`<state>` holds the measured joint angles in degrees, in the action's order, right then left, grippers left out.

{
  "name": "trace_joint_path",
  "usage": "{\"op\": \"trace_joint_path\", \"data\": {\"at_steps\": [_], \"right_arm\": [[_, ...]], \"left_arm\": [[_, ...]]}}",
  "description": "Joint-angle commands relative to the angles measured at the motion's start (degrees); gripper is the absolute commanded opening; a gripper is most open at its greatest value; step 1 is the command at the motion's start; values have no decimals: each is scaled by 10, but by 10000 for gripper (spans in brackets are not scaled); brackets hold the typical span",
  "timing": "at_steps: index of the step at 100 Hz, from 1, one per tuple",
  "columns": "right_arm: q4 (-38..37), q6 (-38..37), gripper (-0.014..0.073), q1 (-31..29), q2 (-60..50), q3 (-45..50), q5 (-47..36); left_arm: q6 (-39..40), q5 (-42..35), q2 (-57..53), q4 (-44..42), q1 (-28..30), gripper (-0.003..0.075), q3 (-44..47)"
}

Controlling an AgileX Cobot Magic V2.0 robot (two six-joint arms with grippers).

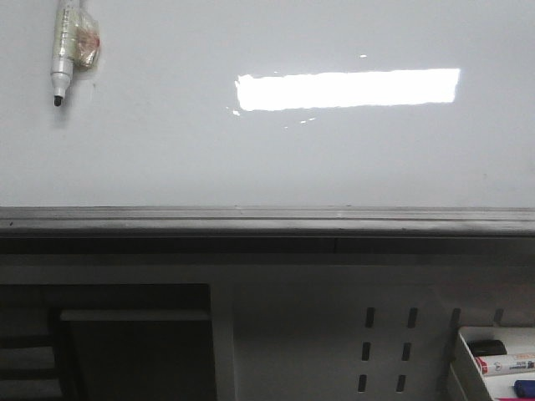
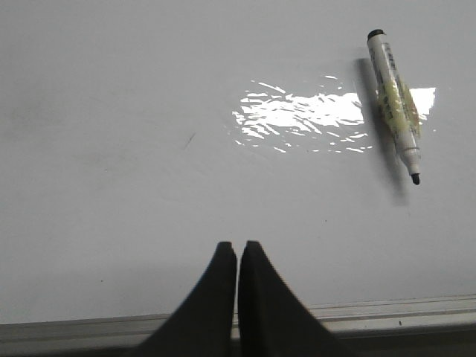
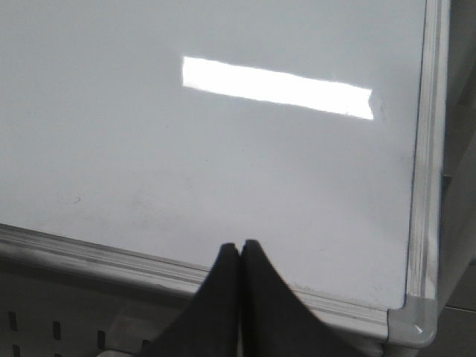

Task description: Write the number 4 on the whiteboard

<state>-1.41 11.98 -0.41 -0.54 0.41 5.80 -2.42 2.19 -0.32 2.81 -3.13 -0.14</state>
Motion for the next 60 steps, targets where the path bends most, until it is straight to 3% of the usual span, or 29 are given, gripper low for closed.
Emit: {"op": "trace_joint_path", "data": {"at_steps": [1, 13, 36, 60], "right_arm": [[14, 0, -64, -2, -12, 12, -51], [67, 0, -64, -2, -12, 12, -51], [92, 0, -64, -2, -12, 12, -77], [197, 0, -64, -2, -12, -44, -89]], "left_arm": [[5, -42, -15, 1, 1, -20, 16], [5, -44, -15, 1, 1, -20, 15], [5, -44, -15, 3, 1, -20, 15], [5, -55, -15, 61, 1, -20, -28]]}}
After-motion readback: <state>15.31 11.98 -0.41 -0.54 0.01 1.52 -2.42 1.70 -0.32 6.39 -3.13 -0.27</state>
